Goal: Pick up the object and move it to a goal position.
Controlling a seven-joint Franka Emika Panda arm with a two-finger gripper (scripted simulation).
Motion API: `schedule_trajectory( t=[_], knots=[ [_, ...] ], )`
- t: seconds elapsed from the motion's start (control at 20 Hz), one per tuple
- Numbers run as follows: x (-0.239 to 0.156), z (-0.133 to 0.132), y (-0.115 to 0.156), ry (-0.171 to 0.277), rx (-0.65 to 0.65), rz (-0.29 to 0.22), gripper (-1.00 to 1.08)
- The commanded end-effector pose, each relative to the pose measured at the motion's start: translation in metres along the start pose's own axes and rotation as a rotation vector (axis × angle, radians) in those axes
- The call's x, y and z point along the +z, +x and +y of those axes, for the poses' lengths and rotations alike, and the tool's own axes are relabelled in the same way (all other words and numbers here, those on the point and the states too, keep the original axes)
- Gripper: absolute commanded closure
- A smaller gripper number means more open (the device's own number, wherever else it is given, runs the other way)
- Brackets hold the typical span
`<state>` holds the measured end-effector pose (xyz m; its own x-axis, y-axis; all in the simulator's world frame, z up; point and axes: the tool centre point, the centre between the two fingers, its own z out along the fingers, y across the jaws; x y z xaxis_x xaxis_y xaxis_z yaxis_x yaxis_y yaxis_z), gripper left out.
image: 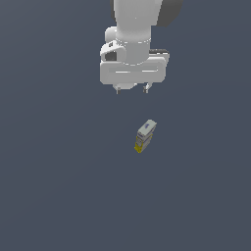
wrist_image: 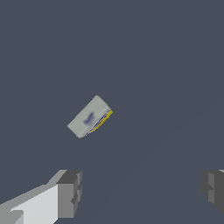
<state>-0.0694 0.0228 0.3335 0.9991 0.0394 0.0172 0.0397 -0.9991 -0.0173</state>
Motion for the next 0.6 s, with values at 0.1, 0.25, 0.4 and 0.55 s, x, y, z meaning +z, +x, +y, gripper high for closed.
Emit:
schedule_trajectory(
  t=[0.1,0.25,0.4,0.55],
  knots=[
    [0.001,0.0,0.0,0.002,0.003,-0.002,-0.92],
    [0.009,0.002,0.0,0.011,0.02,-0.011,-0.92],
    [0.016,0.004,0.001,0.02,0.038,-0.02,-0.92],
    [0.016,0.004,0.001,0.021,0.039,-0.021,-0.92]
  ],
)
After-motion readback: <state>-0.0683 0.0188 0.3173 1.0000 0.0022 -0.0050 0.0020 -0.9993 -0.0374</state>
